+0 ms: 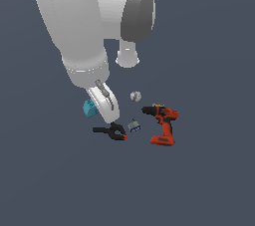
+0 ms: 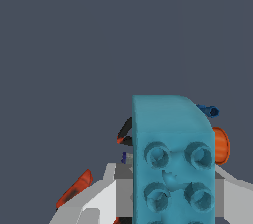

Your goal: Pick up a designated object from a clutter of objects.

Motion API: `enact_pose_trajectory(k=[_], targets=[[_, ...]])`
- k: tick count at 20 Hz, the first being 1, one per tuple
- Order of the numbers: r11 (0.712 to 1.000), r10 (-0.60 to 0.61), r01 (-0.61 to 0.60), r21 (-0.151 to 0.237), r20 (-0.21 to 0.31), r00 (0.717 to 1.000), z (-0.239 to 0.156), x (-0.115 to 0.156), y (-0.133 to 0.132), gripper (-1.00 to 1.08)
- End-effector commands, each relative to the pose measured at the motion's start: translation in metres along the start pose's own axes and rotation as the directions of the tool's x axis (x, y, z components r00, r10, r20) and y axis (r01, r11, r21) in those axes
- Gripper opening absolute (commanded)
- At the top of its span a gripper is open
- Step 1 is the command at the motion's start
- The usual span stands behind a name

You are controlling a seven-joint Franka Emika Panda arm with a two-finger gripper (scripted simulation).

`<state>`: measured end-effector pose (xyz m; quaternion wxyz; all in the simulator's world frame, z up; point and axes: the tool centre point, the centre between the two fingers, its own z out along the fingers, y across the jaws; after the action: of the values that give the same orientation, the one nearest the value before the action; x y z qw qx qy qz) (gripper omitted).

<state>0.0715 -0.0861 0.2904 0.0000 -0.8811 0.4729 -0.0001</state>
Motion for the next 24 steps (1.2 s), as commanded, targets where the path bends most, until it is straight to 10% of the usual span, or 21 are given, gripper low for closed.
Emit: enact_pose_trajectory(k=[1,24], targets=[[1.000,-0.001,0.001,0.000,0.000,1.000,-0.016,0.011,-0.004,-1.00],[1.000,-0.001,0.001,0.000,0.000,1.000,-0.084,0.059,-0.023,-1.00]])
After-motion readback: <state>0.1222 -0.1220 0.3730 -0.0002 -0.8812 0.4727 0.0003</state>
